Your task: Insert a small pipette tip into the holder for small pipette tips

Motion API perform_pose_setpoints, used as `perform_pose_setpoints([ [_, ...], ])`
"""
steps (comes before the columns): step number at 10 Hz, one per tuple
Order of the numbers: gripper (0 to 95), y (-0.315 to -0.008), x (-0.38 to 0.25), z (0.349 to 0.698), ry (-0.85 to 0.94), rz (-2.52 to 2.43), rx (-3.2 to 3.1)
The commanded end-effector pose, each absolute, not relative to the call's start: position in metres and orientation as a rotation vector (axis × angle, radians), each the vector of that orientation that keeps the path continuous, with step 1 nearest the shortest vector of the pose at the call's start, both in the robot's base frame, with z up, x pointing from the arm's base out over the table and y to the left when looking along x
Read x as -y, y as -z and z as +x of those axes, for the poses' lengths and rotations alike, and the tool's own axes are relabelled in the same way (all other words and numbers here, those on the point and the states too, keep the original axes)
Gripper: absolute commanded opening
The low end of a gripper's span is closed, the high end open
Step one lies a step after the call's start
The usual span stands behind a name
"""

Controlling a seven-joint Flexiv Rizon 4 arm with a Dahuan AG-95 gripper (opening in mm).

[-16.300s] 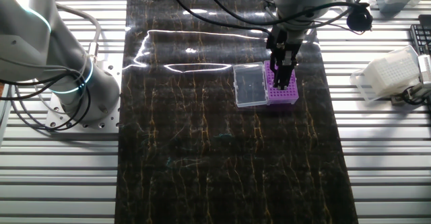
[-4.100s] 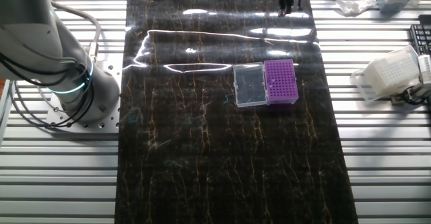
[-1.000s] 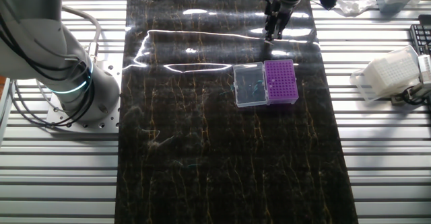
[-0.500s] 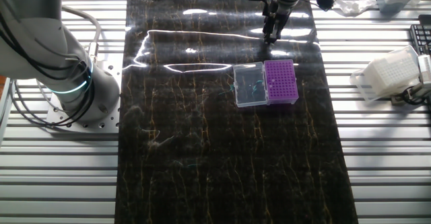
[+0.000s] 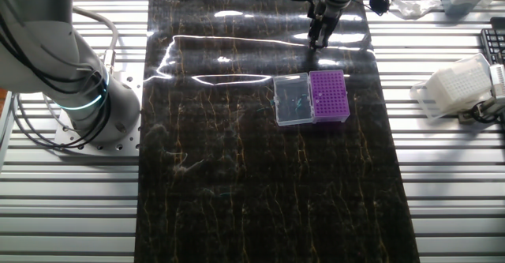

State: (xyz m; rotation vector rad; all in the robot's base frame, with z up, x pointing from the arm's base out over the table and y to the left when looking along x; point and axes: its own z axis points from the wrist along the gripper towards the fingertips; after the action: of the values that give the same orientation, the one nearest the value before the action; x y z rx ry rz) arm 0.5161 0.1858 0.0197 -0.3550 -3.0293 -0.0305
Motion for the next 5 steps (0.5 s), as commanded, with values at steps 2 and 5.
perform_pose_setpoints([
  [2, 0.0, -0.0191, -0.1861, 0.5161, 0.040, -0.352, 3.026],
  [5, 19.0, -0.0191, -0.1865, 0.5161, 0.060, -0.362, 3.024],
])
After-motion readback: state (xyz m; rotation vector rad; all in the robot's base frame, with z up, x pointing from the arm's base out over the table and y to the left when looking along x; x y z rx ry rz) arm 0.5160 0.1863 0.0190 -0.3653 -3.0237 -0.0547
